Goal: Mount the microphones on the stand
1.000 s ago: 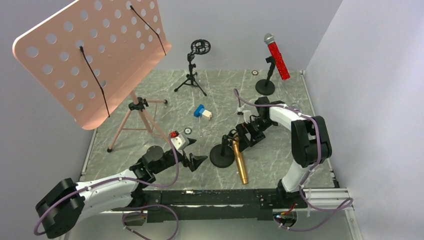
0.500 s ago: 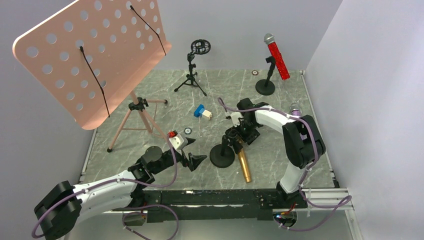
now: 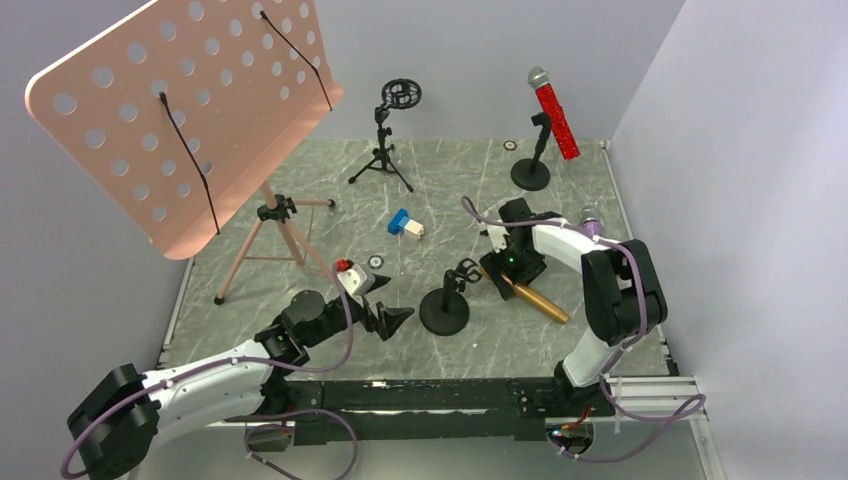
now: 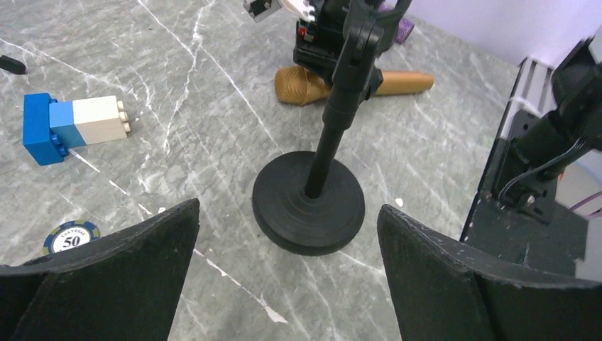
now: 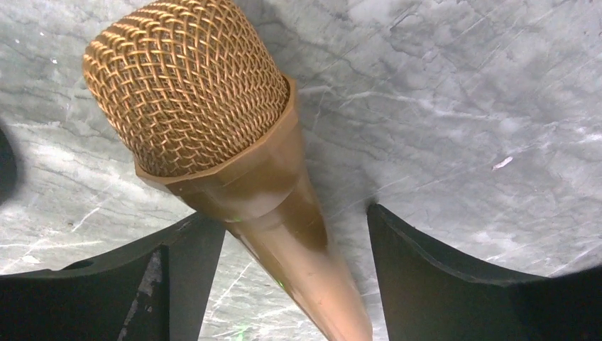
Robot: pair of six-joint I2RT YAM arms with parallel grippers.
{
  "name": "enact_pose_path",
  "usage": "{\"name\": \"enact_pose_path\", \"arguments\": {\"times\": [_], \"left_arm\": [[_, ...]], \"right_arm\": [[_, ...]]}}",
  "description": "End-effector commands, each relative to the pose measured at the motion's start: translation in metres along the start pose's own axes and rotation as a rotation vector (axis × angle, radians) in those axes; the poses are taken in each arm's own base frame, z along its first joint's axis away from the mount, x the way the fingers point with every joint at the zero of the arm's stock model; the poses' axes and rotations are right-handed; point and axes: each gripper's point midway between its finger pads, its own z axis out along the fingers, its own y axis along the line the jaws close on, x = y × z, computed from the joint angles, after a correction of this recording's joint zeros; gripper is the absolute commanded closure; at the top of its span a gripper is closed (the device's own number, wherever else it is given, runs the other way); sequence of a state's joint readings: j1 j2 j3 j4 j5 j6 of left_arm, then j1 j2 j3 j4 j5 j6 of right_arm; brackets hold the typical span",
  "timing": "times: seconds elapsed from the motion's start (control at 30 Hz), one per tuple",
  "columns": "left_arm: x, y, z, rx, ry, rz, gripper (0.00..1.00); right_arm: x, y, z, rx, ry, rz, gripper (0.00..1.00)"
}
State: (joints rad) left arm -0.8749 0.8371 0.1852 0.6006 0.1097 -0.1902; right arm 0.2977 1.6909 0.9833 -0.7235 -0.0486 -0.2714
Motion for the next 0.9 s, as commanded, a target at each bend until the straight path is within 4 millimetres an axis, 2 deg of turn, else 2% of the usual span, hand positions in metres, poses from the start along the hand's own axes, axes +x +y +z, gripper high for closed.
{"name": "enact_pose_path", "arguments": {"times": [0.0,0.07,0.13,0.23,0.3,0.4,0.47,0.5,0.57,0.67,0.8,0.87], "left_arm": [[-0.04,0.003,-0.001,-0.046,-0.148,-0.104,0.01],[-0.041,0.014,-0.005,-0.12,-0.173,-0.216,0.01],[-0.045,0.015,-0.009,-0.103,-0.196,-0.221,0.01],[-0.052,0.007,-0.01,-0.041,-0.204,-0.231,0.01],[-0.059,0.0,-0.01,-0.001,-0.211,-0.225,0.01],[-0.069,-0.013,-0.009,0.077,-0.221,-0.201,0.01],[-0.078,-0.024,-0.009,0.142,-0.235,-0.183,0.01],[-0.083,-0.031,-0.009,0.178,-0.242,-0.173,0.01],[-0.093,-0.042,-0.009,0.243,-0.252,-0.156,0.01],[-0.111,-0.056,-0.006,0.316,-0.259,-0.138,0.01],[-0.138,-0.067,-0.002,0.372,-0.297,-0.15,0.01],[-0.154,-0.07,0.003,0.386,-0.316,-0.171,0.01]], "right_arm": [[0.03,-0.011,-0.001,0.068,0.072,-0.057,0.23],[0.038,-0.016,-0.003,0.054,0.076,-0.063,0.27],[0.047,-0.021,-0.005,0.007,0.068,-0.081,0.32],[0.057,-0.029,-0.005,-0.024,0.042,-0.106,0.44],[0.06,-0.032,-0.004,-0.024,0.021,-0.133,0.56],[0.057,-0.024,-0.005,-0.05,-0.057,-0.19,0.74],[0.048,-0.021,-0.012,-0.054,-0.114,-0.206,0.94],[0.043,-0.022,-0.017,-0.053,-0.142,-0.205,1.0],[0.032,-0.023,-0.031,-0.051,-0.216,-0.197,1.0],[0.011,-0.03,-0.065,-0.041,-0.352,-0.172,1.0],[-0.017,-0.028,-0.126,-0.076,-0.55,-0.184,1.0],[-0.034,-0.02,-0.16,-0.091,-0.666,-0.224,1.0]]}}
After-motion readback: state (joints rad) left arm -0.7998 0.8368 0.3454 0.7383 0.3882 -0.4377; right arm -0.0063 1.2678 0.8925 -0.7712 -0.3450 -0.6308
